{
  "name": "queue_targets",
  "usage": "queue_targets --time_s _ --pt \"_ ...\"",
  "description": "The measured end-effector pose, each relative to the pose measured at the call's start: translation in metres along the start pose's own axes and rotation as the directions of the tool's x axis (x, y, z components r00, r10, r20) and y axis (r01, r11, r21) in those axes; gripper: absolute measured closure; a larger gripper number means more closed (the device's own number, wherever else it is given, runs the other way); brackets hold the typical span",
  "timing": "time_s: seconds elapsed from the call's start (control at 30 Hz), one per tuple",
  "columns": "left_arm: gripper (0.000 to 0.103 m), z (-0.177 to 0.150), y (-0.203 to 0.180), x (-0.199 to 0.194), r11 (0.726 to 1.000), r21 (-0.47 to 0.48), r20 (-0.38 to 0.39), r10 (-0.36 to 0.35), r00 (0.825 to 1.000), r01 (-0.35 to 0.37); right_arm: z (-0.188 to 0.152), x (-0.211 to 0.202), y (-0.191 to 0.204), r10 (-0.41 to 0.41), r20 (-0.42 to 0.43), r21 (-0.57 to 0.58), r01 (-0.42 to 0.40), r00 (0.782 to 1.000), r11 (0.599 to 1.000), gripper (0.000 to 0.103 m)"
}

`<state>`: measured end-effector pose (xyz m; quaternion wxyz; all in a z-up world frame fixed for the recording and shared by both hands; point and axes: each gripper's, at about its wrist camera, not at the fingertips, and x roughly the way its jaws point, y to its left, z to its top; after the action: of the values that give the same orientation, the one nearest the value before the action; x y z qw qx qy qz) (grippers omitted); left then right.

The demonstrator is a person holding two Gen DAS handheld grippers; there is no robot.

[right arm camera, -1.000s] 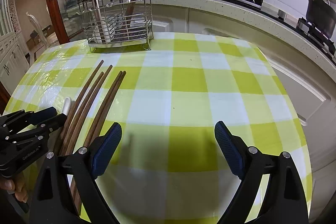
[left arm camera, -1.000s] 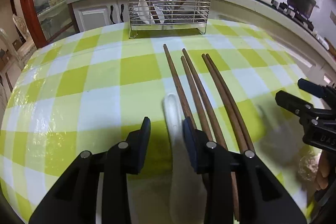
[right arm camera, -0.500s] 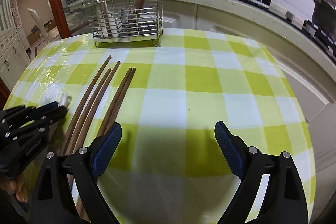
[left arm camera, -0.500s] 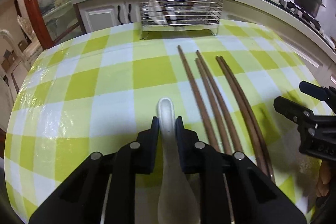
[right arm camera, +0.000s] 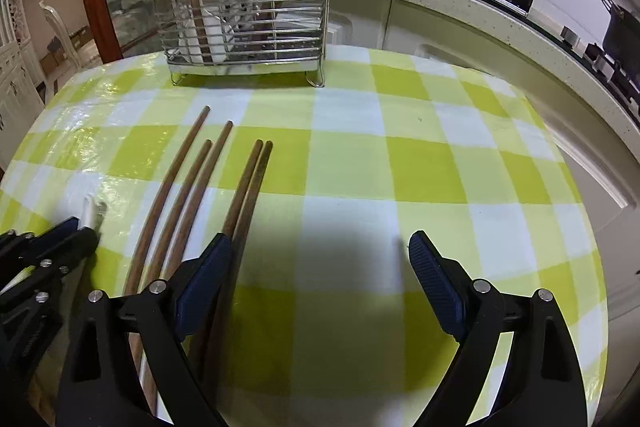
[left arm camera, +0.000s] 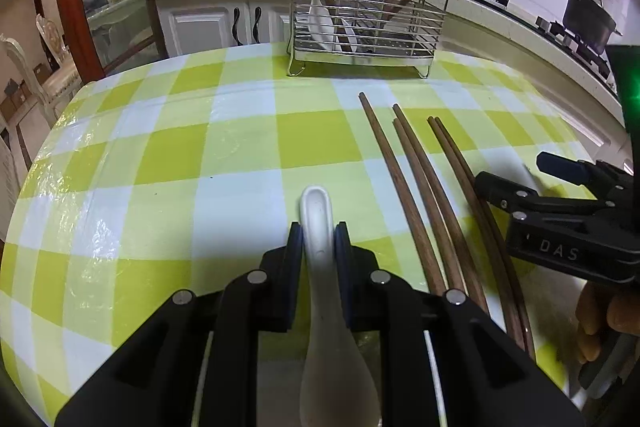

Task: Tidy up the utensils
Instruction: 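Close the right tool on one wooden chopstick beside the spoon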

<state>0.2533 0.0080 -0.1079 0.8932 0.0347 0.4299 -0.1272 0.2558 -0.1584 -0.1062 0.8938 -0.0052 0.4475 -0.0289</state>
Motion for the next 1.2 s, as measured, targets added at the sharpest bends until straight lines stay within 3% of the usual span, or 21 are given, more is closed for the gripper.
queue_targets --time_s 0.33,0.4,0.47,0.53,0.7,0.77,1.2 --pt "0.087 0.001 0.008 0.000 1.000 -0.016 0.007 -0.012 1.000 0.012 0.002 0.008 -0.003 -0.004 -0.014 0.005 0.004 1.000 1.000 0.020" --pt "0.087 0.002 0.007 0.001 1.000 -0.013 0.007 -0.012 1.000 0.012 0.002 0.006 0.002 0.032 -0.012 -0.010 -0.032 0.999 0.999 0.035" --pt "0.087 0.002 0.007 0.001 1.000 -0.016 0.006 -0.015 1.000 0.015 0.002 0.003 0.009 0.065 -0.009 -0.039 -0.066 0.998 0.997 0.056" --pt "0.087 0.002 0.008 0.001 1.000 -0.020 0.004 -0.017 1.000 0.017 0.002 0.002 0.014 0.093 -0.010 -0.053 -0.094 0.996 0.994 0.068" --pt "0.087 0.003 0.008 -0.002 1.000 -0.025 0.012 -0.016 1.000 0.016 0.001 0.001 0.016 0.111 -0.009 -0.048 -0.111 0.994 0.993 0.079" --pt "0.087 0.004 0.008 -0.004 1.000 -0.026 0.016 -0.016 1.000 0.017 0.002 0.001 0.014 0.115 -0.011 -0.039 -0.115 0.993 0.993 0.089" --pt "0.087 0.008 0.005 -0.012 1.000 -0.025 0.036 -0.012 0.999 0.013 0.006 -0.023 -0.003 0.174 0.029 -0.009 -0.174 0.984 0.985 0.095"
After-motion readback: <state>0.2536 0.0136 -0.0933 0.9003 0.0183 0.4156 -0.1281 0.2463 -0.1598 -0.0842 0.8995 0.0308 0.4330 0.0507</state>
